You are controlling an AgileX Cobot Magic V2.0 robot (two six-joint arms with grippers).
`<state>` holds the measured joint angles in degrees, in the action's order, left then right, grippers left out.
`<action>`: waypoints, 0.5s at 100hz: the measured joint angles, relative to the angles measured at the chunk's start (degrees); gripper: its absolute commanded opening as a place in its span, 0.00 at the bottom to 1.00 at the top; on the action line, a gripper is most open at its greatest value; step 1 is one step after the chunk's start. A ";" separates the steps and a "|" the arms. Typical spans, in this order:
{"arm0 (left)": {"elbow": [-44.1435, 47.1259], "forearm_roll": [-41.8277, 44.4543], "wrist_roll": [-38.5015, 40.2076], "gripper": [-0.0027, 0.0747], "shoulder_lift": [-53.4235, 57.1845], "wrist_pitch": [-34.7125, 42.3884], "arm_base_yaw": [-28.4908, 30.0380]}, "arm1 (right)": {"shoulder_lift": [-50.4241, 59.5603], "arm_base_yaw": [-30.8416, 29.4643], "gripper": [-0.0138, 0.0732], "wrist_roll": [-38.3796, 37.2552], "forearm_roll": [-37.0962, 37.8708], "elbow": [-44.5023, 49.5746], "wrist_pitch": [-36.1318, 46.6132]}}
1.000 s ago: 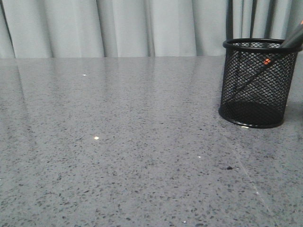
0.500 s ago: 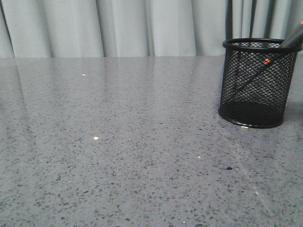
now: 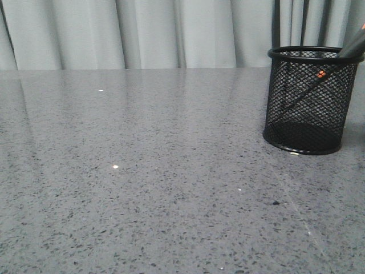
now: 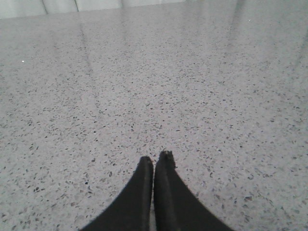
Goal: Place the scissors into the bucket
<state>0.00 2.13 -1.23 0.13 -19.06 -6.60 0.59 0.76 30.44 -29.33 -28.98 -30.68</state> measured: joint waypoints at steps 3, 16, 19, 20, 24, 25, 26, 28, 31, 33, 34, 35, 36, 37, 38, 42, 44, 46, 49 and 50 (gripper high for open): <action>0.00 0.00 0.00 0.01 0.00 0.00 0.00 | 0.00 0.00 0.11 0.00 0.00 0.00 0.00; 0.00 0.00 0.00 0.01 0.00 0.00 0.00 | 0.00 -0.14 0.11 0.00 0.00 0.60 0.13; 0.00 0.00 0.00 0.01 0.00 0.00 0.00 | 0.00 -0.34 0.11 0.00 0.98 1.12 0.49; 0.00 0.00 0.00 0.01 0.00 0.00 0.00 | 0.00 -0.49 0.11 -0.27 1.23 1.47 0.64; 0.00 0.00 0.00 0.01 0.00 0.00 0.00 | 0.00 -0.97 0.11 -1.27 3.14 2.63 2.15; 0.00 0.00 0.00 0.01 0.00 0.00 0.00 | 0.00 -1.08 0.11 -1.93 3.49 3.17 2.47; 0.00 0.00 0.00 0.01 0.00 0.00 0.00 | 0.00 -1.33 0.11 -2.26 4.18 3.46 3.13; 0.00 0.00 0.00 0.01 0.00 0.00 0.00 | 0.00 -1.73 0.11 -3.47 5.31 4.41 4.15; 0.00 0.00 0.00 0.01 0.00 0.00 0.00 | 0.00 -2.28 0.11 -5.44 6.97 5.81 5.47; 0.00 0.00 0.00 0.01 0.00 0.00 0.00 | 0.00 -2.67 0.11 -7.16 8.43 6.97 6.42; 0.00 0.00 0.00 0.01 0.00 0.00 0.00 | 0.00 -2.81 0.11 -8.38 8.95 7.80 6.74; 0.00 0.00 0.00 0.01 0.00 0.00 0.00 | 0.00 -3.08 0.11 -8.99 10.12 8.24 7.43; 0.00 0.00 0.11 0.01 0.00 0.00 0.00 | 0.00 -3.20 0.11 -10.20 10.73 8.67 7.76; 0.00 0.00 0.10 0.01 0.00 0.00 0.00 | 0.00 -3.31 0.11 -10.81 11.33 9.59 8.40; 0.00 0.00 0.10 0.01 0.00 0.00 0.00 | 0.00 -3.55 0.11 -11.41 12.60 10.06 8.76; 0.00 0.00 0.10 0.01 0.00 0.00 0.00 | 0.00 -4.17 0.11 -14.68 16.27 13.11 10.99; 0.00 0.00 0.10 0.01 0.00 0.00 0.00 | 0.00 -4.29 0.11 -16.09 17.39 14.73 11.92; 0.00 0.00 0.10 0.01 0.00 0.00 0.00 | 0.00 -4.30 0.11 -17.35 18.92 16.41 13.44; 0.00 0.00 0.10 0.01 0.00 0.00 0.00 | 0.00 -4.50 0.11 -18.76 21.13 18.70 16.24; 0.00 0.00 0.10 0.01 0.00 0.00 0.00 | 0.00 -4.44 0.11 -19.07 21.51 19.26 16.85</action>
<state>0.00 2.13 -1.13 0.13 -19.06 -6.60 0.59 -3.69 11.37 -7.82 -9.72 -13.83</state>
